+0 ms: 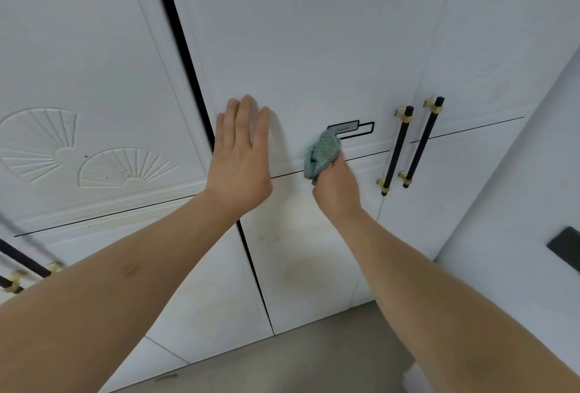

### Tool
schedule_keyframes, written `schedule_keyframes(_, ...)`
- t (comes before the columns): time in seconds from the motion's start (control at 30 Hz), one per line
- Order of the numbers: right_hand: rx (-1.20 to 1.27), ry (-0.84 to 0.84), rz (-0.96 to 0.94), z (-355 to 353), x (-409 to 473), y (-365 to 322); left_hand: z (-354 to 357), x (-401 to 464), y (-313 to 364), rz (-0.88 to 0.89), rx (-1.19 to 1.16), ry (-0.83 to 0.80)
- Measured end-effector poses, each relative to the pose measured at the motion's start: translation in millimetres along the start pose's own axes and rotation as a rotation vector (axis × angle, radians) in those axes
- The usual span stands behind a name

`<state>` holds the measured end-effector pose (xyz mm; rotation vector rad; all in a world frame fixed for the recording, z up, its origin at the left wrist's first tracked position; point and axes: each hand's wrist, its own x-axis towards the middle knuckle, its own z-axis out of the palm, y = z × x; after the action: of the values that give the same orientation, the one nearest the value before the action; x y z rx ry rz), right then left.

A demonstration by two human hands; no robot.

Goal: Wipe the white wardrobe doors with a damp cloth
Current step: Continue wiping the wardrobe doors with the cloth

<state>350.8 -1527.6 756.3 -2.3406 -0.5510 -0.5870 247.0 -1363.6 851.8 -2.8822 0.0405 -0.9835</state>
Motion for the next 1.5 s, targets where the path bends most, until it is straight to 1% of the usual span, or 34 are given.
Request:
schedule_keyframes(0.07,0.035,0.038,0.097,-11,8,23,6,1,8,-0.024,0.021,0.022)
schedule_keyframes(0.1,0.042,0.058,0.115,-16,12,31,8,3,10,-0.034,0.029,0.038)
schedule_keyframes(0.2,0.002,0.041,0.186,-26,20,58,15,5,15,-0.056,0.023,0.073)
schedule_keyframes(0.27,0.027,0.055,0.332,-26,22,75,20,3,14,-0.035,0.004,0.111)
schedule_keyframes(0.3,0.039,0.05,0.391,-25,21,79,22,2,12,-0.018,0.0,0.135)
schedule_keyframes(0.33,0.032,0.038,0.411,-23,18,79,24,-2,6,0.002,-0.003,0.16)
schedule_keyframes(0.43,-0.001,-0.01,0.408,-13,8,55,22,-7,-12,0.057,-0.031,0.246)
schedule_keyframes(0.53,0.054,-0.013,0.29,13,-7,12,17,-14,-26,0.092,-0.02,0.298)
schedule_keyframes(0.67,0.056,-0.089,0.009,55,-39,-55,16,-31,-38,0.033,-0.015,0.274)
schedule_keyframes(0.77,-0.068,-0.069,-0.262,84,-59,-93,21,-38,-44,0.055,0.002,0.228)
schedule_keyframes(0.87,-0.178,-0.071,-0.452,96,-61,-93,28,-42,-42,0.073,-0.001,0.234)
schedule_keyframes(0.9,-0.215,-0.046,-0.502,93,-60,-85,32,-43,-40,0.082,-0.001,0.249)
schedule_keyframes(0.97,-0.279,0.049,-0.577,84,-55,-59,41,-41,-33,0.105,0.003,0.285)
schedule_keyframes(1.03,-0.321,0.145,-0.593,70,-45,-28,50,-37,-25,0.133,0.008,0.315)
schedule_keyframes(1.1,-0.377,0.194,-0.592,57,-35,2,59,-34,-21,0.131,0.02,0.333)
schedule_keyframes(1.17,-0.406,0.266,-0.545,40,-21,30,63,-28,-21,0.112,0.039,0.359)
schedule_keyframes(1.23,-0.374,0.327,-0.423,23,-9,53,68,-26,-23,0.107,0.054,0.408)
schedule_keyframes(1.3,-0.314,0.356,-0.244,12,-5,69,75,-29,-24,0.098,0.035,0.442)
schedule_keyframes(1.37,-0.234,0.337,-0.08,13,-4,71,84,-37,-23,0.095,0.016,0.462)
schedule_keyframes(1.4,-0.189,0.326,-0.032,18,-5,64,90,-42,-22,0.1,0.012,0.467)
schedule_keyframes(1.43,-0.148,0.317,-0.015,26,-7,53,96,-48,-23,0.105,0.013,0.471)
schedule_keyframes(1.5,-0.092,0.307,-0.063,41,-10,23,105,-57,-29,0.118,0.031,0.47)
